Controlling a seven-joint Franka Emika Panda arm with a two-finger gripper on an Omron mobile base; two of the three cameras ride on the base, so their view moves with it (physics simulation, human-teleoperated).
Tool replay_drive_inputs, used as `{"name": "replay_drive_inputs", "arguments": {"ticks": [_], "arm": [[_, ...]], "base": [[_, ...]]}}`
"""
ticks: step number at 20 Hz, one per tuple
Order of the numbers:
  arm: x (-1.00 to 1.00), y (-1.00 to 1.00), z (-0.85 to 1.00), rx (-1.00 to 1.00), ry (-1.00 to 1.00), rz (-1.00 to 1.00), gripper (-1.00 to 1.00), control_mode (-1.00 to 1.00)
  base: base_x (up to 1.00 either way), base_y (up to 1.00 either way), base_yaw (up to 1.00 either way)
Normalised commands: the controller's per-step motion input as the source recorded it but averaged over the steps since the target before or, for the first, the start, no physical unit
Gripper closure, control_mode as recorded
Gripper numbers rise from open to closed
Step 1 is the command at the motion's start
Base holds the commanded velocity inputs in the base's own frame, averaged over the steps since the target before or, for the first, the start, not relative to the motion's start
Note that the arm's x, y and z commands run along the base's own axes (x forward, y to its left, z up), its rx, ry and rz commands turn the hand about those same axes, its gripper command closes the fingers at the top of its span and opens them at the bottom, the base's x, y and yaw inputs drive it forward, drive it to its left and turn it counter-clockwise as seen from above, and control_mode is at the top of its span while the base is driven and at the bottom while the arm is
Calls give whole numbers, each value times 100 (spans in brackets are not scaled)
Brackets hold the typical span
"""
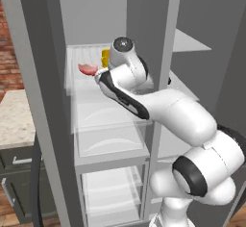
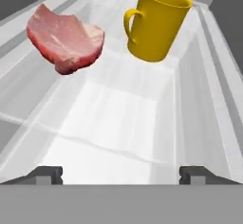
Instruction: Pick up the frozen steak from the freezer, place it on any shelf in the fridge, and close the fridge and freezer doors when done.
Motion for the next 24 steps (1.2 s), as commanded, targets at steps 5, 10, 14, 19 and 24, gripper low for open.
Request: {"name": "replay_drive_inputs", "arguments": {"ticks": [5, 10, 14, 19, 24], "arm": [[-100, -100, 0, 12, 0, -16, -100, -100], [-100, -87, 0, 5, 0, -12, -100, -100], [-100, -73, 1, 4, 7, -17, -100, -100], [-99, -100, 0, 5, 2, -21, -100, -100], [-34, -47, 0, 8, 0, -7, -100, -100]], "base": [[0, 0, 0], [0, 0, 0], [0, 0, 0], [0, 0, 0], [0, 0, 0]]}}
